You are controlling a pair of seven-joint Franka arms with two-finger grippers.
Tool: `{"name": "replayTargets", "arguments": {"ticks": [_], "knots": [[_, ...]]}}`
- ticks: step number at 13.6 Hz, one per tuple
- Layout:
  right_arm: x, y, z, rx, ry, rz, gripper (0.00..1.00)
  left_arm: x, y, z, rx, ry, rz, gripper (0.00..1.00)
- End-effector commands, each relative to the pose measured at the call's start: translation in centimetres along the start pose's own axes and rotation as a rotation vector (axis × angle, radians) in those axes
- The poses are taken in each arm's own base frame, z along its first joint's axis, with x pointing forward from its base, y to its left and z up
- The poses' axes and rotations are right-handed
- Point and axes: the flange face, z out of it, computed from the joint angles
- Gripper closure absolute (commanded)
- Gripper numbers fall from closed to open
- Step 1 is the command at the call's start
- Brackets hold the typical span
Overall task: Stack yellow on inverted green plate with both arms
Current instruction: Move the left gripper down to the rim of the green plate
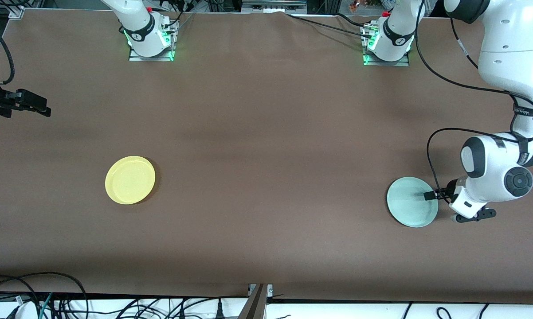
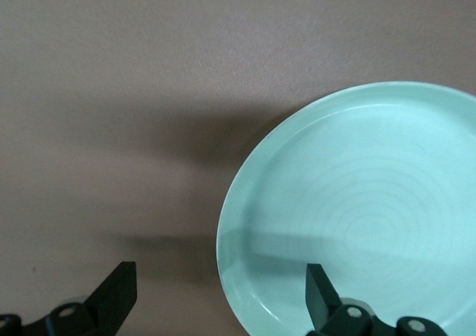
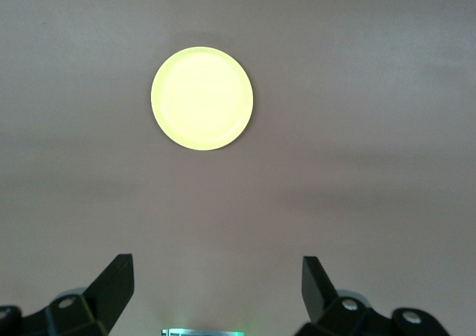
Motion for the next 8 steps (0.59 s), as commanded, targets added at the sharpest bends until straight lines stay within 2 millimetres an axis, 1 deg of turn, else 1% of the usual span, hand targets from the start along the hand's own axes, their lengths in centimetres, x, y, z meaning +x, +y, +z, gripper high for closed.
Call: {"name": "replayTargets", "arguments": {"ticks": [1, 4, 5, 7, 8], "knots": [[0.25, 0.04, -0.43, 0.013, 0.008, -0.001, 0.0, 0.13, 0.65, -0.92, -0.024, 0.012, -0.006, 0.0], [0.25, 0.04, -0.43, 0.013, 0.008, -0.001, 0.0, 0.46, 0.48, -0.47, -0.023, 0.025, 0.007, 0.0], [0.25, 0.04, -0.43, 0.013, 0.008, -0.001, 0.0, 0.48, 0.37, -0.37, -0.023, 0.025, 0.007, 0.08], [0.25, 0.04, -0.43, 0.013, 0.008, -0.001, 0.0, 0.49, 0.37, -0.21, -0.021, 0.022, 0.01, 0.28], [0.25, 0.04, -0.43, 0.013, 0.008, -0.001, 0.0, 0.47, 0.37, -0.19, -0.021, 0.02, 0.008, 0.36]]}}
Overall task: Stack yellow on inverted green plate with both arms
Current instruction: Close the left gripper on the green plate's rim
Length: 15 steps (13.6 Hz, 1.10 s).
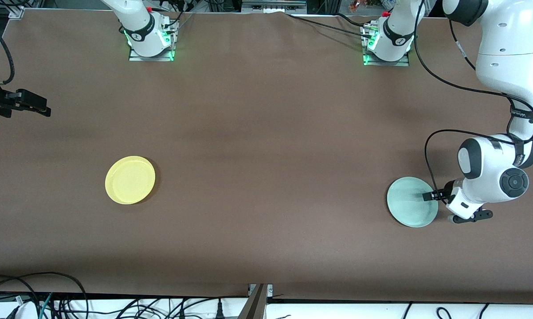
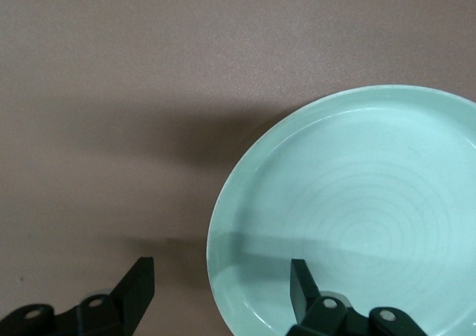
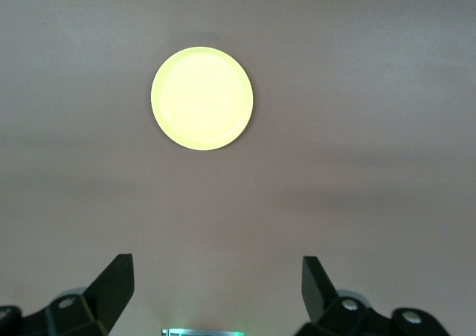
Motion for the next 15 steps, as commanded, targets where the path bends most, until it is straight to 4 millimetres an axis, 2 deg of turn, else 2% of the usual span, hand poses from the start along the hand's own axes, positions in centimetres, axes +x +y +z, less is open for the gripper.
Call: {"name": "replayTargets", "arguments": {"ticks": [1, 3, 5, 7, 12, 13, 15], "knots": [[0.25, 0.02, -0.43, 0.015, 0.008, -0.001, 0.0, 0.29, -0.08, -0.05, -0.02, 0.008, 0.002, 0.41], [0.25, 0.04, -0.43, 0.013, 0.008, -0.001, 0.0, 0.3, -0.19, -0.05, -0.02, 0.008, 0.0, 0.42], [0.24, 0.11, -0.43, 0.015, 0.008, 0.0, 0.0, 0.32, -0.29, -0.19, -0.021, 0.008, -0.001, 0.56], [0.24, 0.11, -0.43, 0.015, 0.008, 0.0, 0.0, 0.37, -0.94, -0.09, -0.015, 0.008, -0.004, 0.56], [0.21, 0.37, -0.43, 0.015, 0.008, 0.005, 0.0, 0.35, -0.84, 0.58, -0.012, 0.001, -0.001, 0.61], [0.21, 0.39, -0.42, 0.013, 0.008, 0.005, 0.0, 0.36, -0.85, 0.47, -0.011, 0.003, 0.0, 0.7], [0.21, 0.37, -0.43, 0.015, 0.008, 0.005, 0.0, 0.42, -0.63, 0.44, -0.01, 0.004, 0.01, 0.77]]}}
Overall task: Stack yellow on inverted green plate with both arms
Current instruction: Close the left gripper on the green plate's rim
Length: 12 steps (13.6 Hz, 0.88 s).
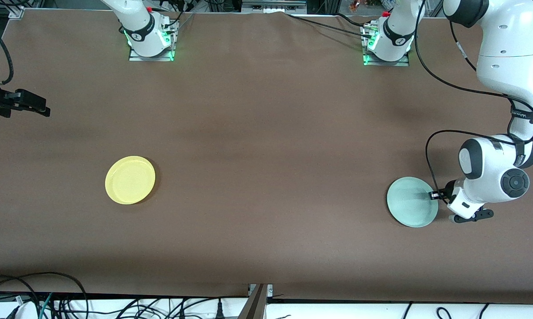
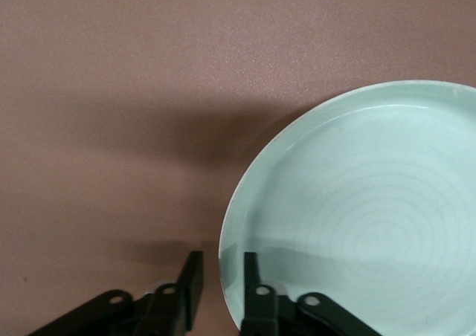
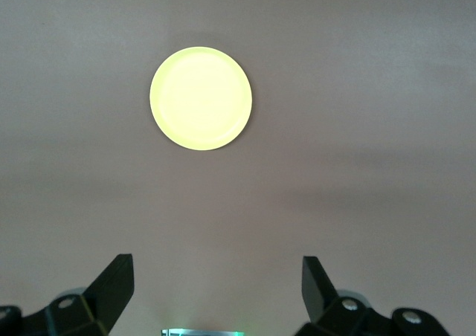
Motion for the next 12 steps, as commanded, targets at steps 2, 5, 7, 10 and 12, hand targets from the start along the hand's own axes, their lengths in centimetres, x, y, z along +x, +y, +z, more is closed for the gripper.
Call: {"name": "replayTargets", "arguments": {"ticks": [2, 5, 7, 10, 12], "knots": [[0.23, 0.19, -0.43, 0.015, 0.008, 0.001, 0.0, 0.41, 0.27, -0.1, -0.009, 0.012, 0.021, 0.79], [0.23, 0.19, -0.43, 0.015, 0.008, 0.001, 0.0, 0.68, 0.51, -0.58, -0.008, 0.022, 0.025, 0.82], [0.24, 0.16, -0.43, 0.018, 0.009, 0.001, 0.0, 0.64, 0.6, -0.51, -0.009, 0.021, 0.026, 0.92], [0.27, 0.33, -0.34, 0.018, 0.007, 0.003, 0.0, 0.6, 0.7, -0.39, -0.008, 0.018, 0.029, 1.0], [0.24, 0.16, -0.43, 0.018, 0.009, 0.001, 0.0, 0.58, 0.61, -0.07, -0.007, 0.013, 0.027, 1.0]]}}
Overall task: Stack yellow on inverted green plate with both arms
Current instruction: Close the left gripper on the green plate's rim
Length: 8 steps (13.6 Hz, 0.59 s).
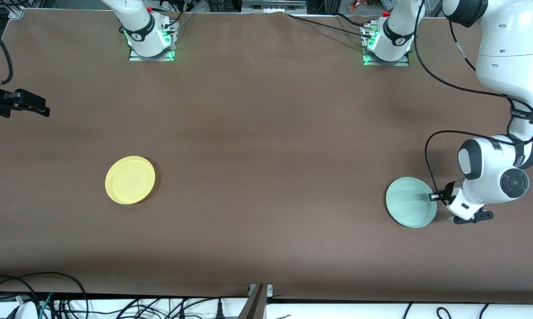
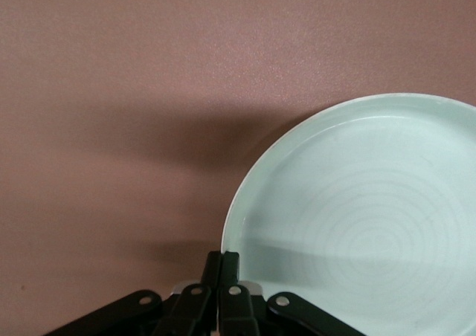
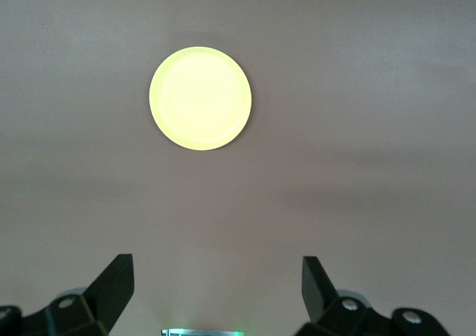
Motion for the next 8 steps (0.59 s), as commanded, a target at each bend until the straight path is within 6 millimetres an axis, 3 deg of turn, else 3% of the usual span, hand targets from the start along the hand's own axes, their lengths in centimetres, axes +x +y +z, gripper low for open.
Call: {"name": "replayTargets", "arguments": {"ticks": [1, 2, 5, 7, 8], "knots": [[0.3, 0.1, -0.4, 0.018, 0.007, 0.0, 0.0, 0.3, 0.0, 0.3, -0.005, 0.0, 0.017, 1.0], [0.4, 0.2, 0.0, 0.02, -0.003, 0.004, 0.0, 0.5, 0.2, -0.3, -0.004, 0.009, 0.024, 1.0], [0.8, 0.1, 0.6, 0.018, -0.011, -0.002, 0.0, 1.8, 2.5, -4.4, 0.07, 0.052, 0.136, 1.0], [0.9, 0.2, 0.8, 0.017, -0.013, -0.001, 0.0, 2.5, 4.8, -8.8, 0.132, 0.058, 0.192, 1.0], [1.6, 0.2, 2.0, 0.016, -0.036, -0.001, 0.0, 2.5, 7.0, -10.9, 0.166, 0.042, 0.227, 1.0]]}}
